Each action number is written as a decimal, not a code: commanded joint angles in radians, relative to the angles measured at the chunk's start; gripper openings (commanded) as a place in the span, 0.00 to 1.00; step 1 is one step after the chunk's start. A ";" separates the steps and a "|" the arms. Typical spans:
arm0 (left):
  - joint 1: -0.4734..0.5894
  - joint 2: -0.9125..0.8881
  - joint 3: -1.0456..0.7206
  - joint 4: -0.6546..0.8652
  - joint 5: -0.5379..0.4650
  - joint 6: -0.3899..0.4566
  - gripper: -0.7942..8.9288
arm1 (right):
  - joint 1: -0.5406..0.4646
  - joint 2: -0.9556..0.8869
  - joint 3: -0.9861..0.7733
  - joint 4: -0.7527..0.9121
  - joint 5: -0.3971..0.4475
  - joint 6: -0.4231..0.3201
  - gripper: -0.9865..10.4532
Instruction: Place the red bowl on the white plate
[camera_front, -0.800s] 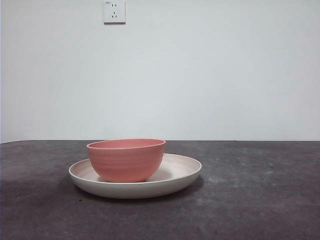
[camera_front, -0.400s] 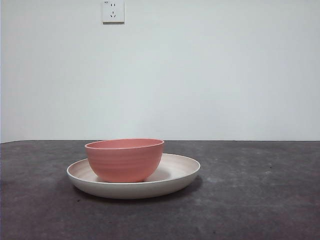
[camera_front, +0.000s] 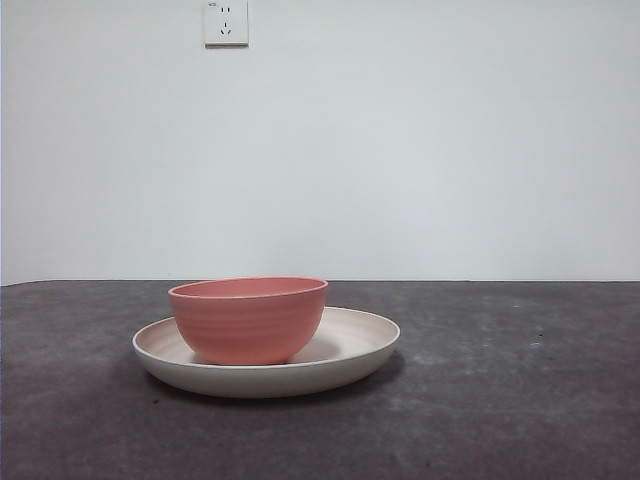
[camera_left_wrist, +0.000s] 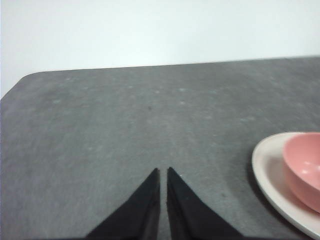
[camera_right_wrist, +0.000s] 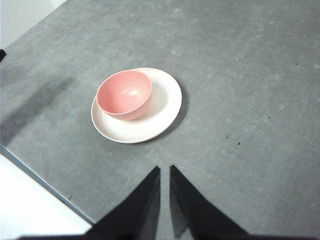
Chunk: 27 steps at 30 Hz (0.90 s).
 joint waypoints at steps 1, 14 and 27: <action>0.002 -0.030 -0.035 0.023 -0.063 -0.081 0.11 | 0.005 0.006 0.008 0.010 0.001 0.004 0.11; -0.012 -0.028 -0.137 0.103 -0.142 -0.113 0.11 | 0.005 0.005 0.008 0.010 0.000 0.003 0.11; -0.027 -0.028 -0.137 0.064 -0.148 -0.087 0.11 | 0.005 0.005 0.008 0.010 0.000 0.004 0.11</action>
